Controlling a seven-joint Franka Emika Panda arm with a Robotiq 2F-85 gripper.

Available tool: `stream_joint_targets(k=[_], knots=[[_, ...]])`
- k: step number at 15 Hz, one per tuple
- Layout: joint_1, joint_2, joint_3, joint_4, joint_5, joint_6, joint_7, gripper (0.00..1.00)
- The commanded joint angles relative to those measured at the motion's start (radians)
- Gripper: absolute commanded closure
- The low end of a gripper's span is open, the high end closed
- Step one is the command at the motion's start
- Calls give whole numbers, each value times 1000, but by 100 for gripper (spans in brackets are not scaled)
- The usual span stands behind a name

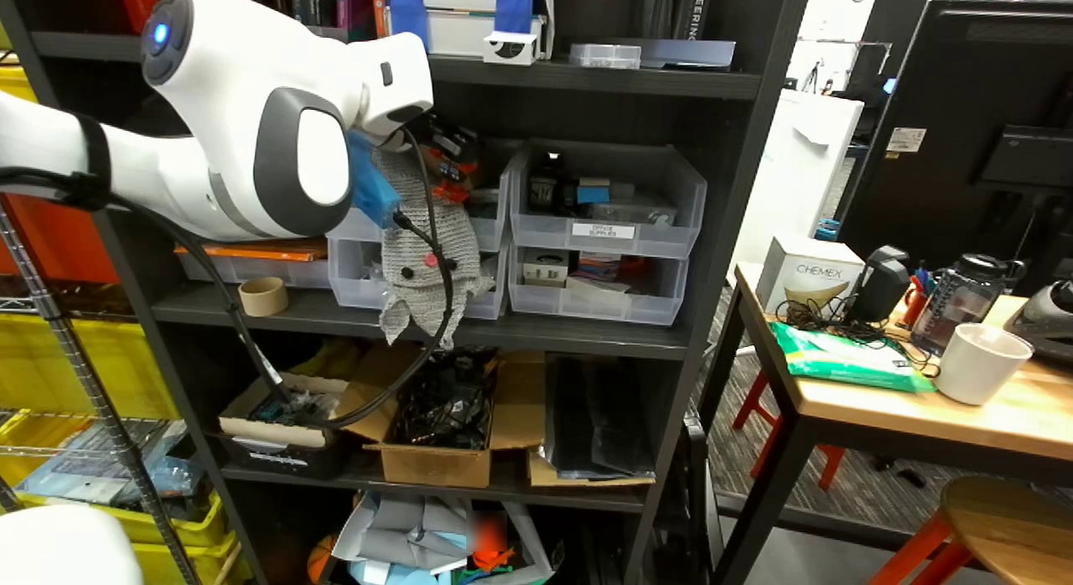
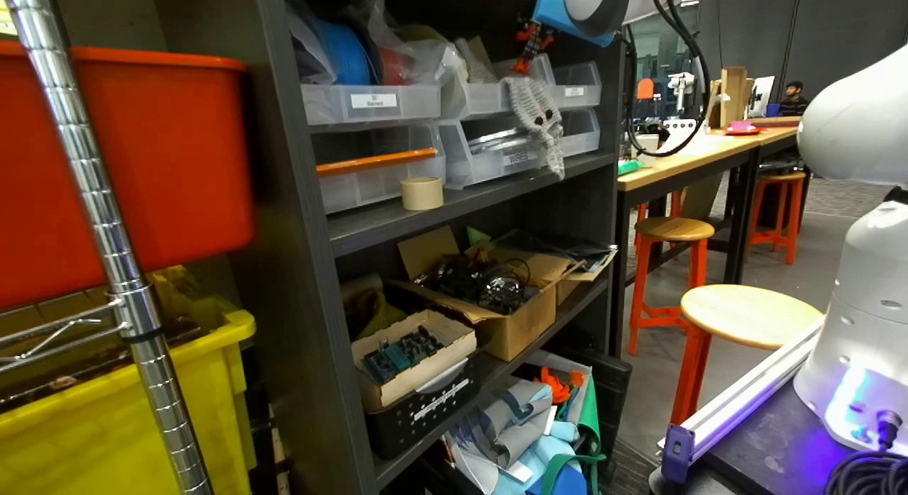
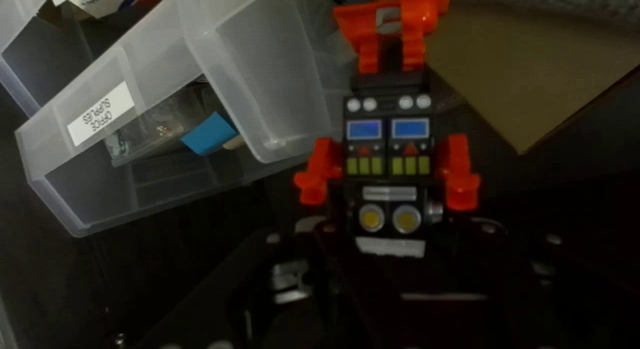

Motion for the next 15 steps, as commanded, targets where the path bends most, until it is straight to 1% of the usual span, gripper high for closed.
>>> stream_joint_targets(k=[1, 3, 4, 15], knots=[[-63, 20, 43, 25, -9, 16, 0, 82], [-94, 25, 68, 32, -12, 17, -1, 82], [-106, 26, 85, 36, 31, 16, -40, 82], [-263, 37, 225, 99, 42, 4, -72, 82]])
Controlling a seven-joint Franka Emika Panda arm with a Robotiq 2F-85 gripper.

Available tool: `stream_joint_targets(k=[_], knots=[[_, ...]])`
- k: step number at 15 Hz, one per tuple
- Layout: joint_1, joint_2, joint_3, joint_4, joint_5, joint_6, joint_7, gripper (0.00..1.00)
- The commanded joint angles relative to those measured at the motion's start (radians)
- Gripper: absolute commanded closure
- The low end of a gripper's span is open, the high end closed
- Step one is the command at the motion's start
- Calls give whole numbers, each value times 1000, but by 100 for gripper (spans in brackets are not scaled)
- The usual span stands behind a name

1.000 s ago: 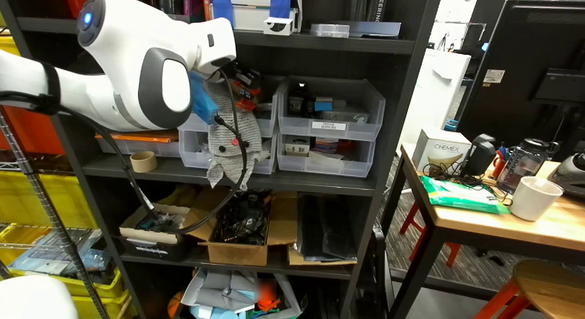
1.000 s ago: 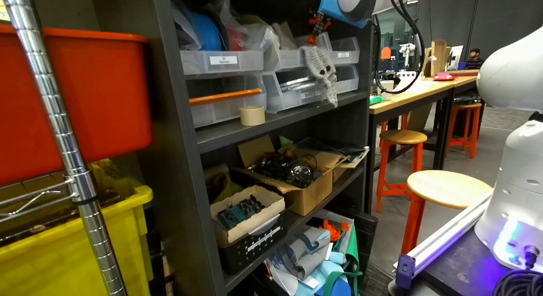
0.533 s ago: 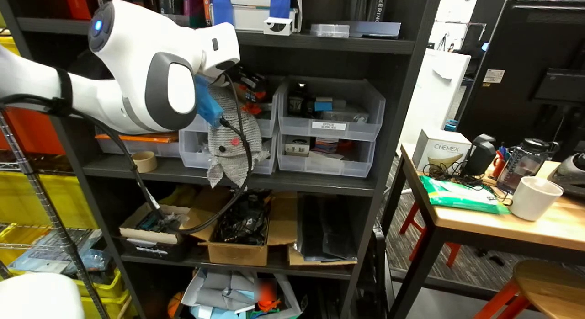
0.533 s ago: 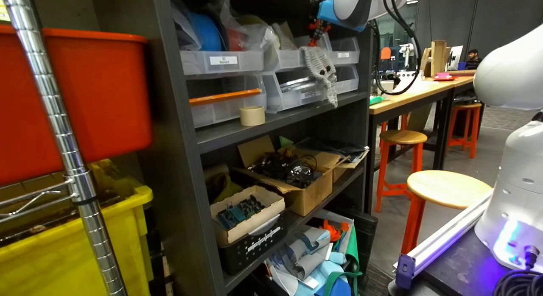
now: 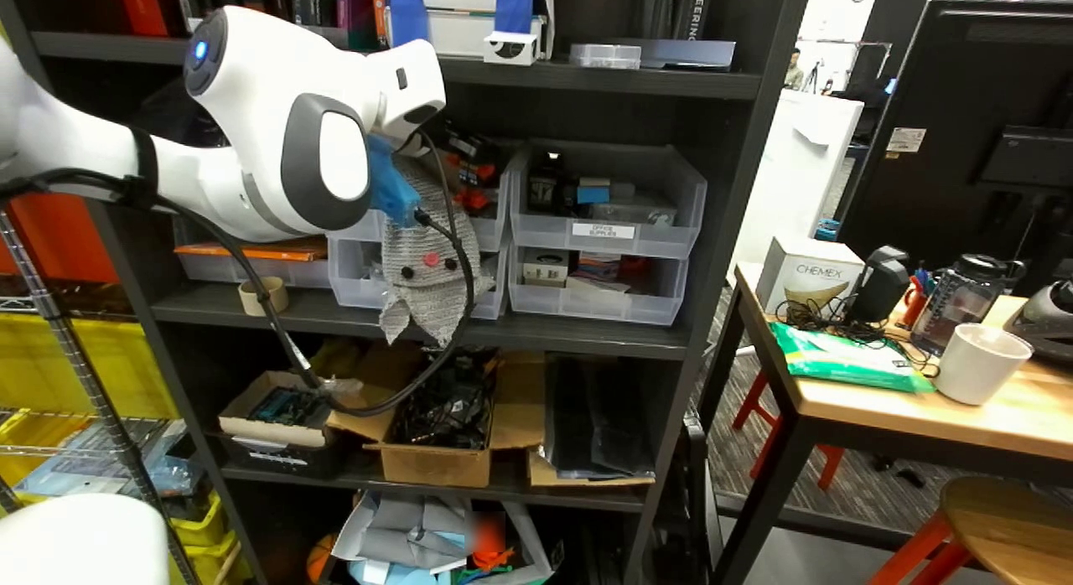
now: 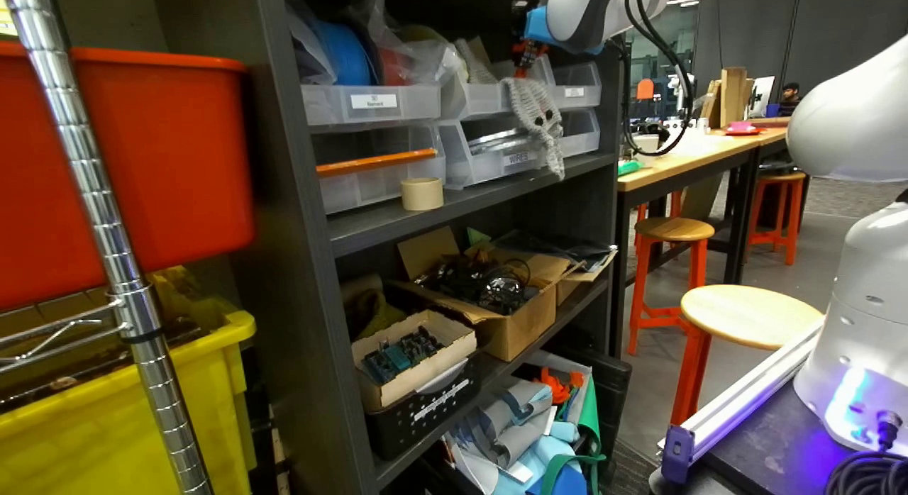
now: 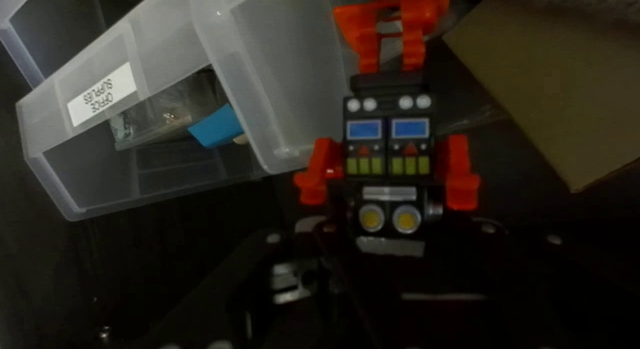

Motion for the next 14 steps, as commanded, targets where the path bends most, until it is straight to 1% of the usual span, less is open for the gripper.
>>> stream_joint_targets(k=[1, 2, 3, 4, 6, 8, 9, 11, 12, 14], knots=[[-53, 11, 46, 36, 29, 0, -41, 82], [-61, 13, 53, 41, 29, -2, -45, 82], [-67, 13, 60, 45, 30, -5, -48, 54], [-74, 14, 66, 49, 31, -6, -49, 31], [-84, 14, 75, 56, 32, -9, -55, 28], [-89, 12, 77, 61, 34, -11, -58, 19], [-92, 12, 79, 65, 34, -11, -60, 12], [-95, 10, 81, 69, 35, -13, -63, 2], [-94, 8, 80, 71, 36, -14, -64, 0], [-85, 5, 76, 69, 40, -15, -65, 0]])
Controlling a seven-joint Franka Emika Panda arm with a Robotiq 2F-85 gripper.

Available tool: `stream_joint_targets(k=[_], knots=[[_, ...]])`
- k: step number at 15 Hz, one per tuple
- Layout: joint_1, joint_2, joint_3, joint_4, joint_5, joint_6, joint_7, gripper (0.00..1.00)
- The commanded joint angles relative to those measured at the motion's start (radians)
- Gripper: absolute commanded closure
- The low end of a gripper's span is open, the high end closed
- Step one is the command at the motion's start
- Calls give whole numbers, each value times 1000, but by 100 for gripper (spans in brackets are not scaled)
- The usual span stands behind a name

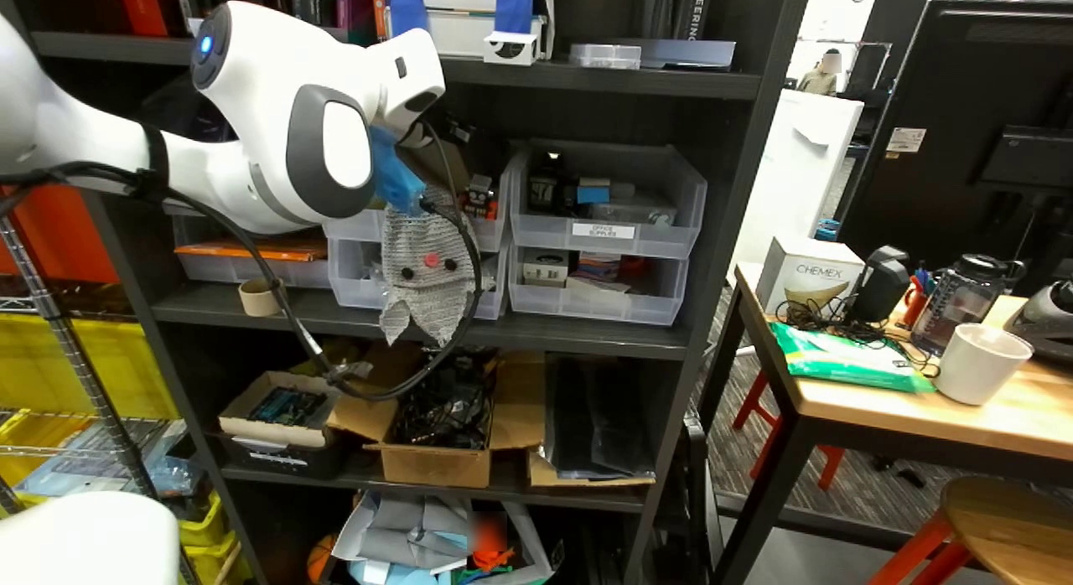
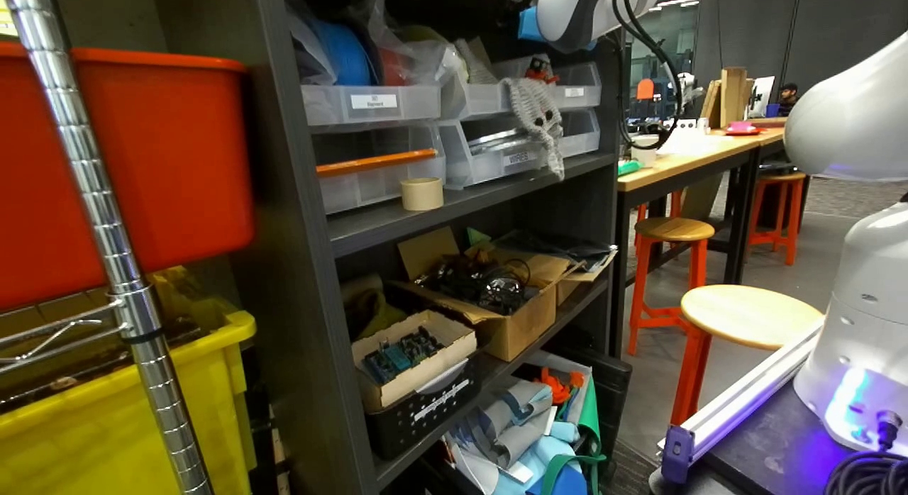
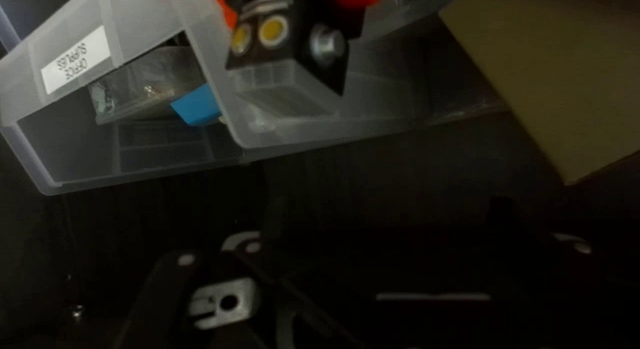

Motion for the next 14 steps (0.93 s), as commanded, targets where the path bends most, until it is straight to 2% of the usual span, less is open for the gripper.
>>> stream_joint_targets(k=[1, 3, 7, 10, 14], knots=[[0, 1, 6, 17, 41, -17, -38, 0], [32, -1, -11, 8, 54, -32, -43, 0], [156, -1, -77, -21, 66, -71, -50, 0], [252, -48, -134, -69, 70, -74, -46, 0], [339, -109, -192, -130, 70, -79, -40, 0]])
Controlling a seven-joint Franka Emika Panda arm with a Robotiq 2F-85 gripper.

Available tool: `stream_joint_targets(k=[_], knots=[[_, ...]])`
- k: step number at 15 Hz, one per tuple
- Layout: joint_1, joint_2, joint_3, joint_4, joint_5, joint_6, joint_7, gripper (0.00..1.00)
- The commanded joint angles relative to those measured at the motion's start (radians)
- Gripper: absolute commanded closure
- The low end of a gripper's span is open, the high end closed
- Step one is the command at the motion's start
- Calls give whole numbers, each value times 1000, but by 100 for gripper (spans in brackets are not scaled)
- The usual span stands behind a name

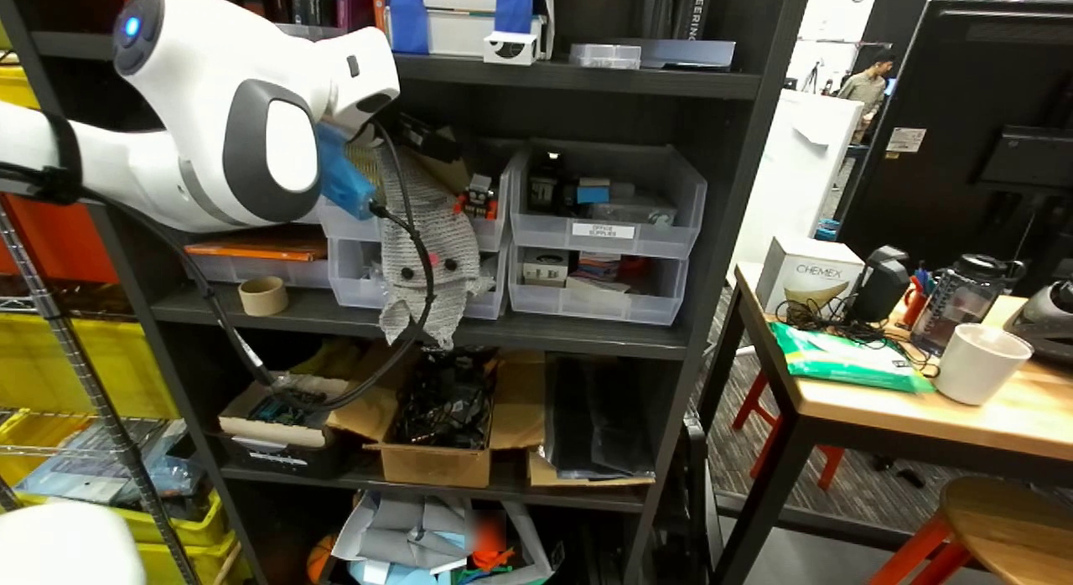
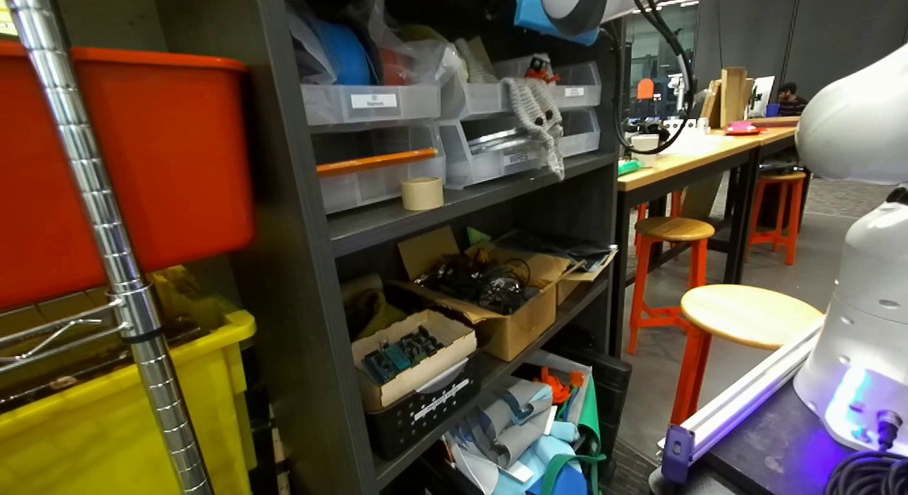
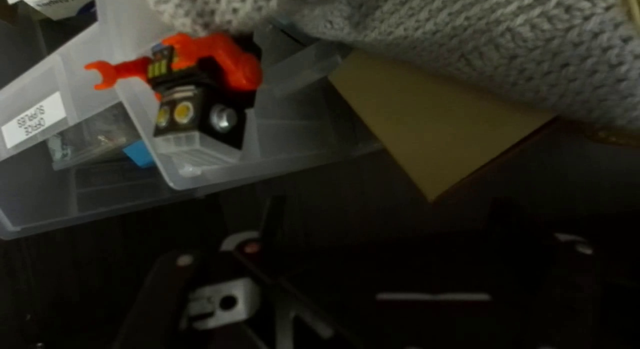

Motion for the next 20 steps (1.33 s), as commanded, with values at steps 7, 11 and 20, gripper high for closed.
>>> stream_joint_targets(k=[7, 11, 20], knots=[[187, -176, -91, -154, -2, -94, -19, 0], [186, -265, -88, -216, -26, -71, -60, 0], [357, -235, -181, -228, -114, -136, -254, 0]])
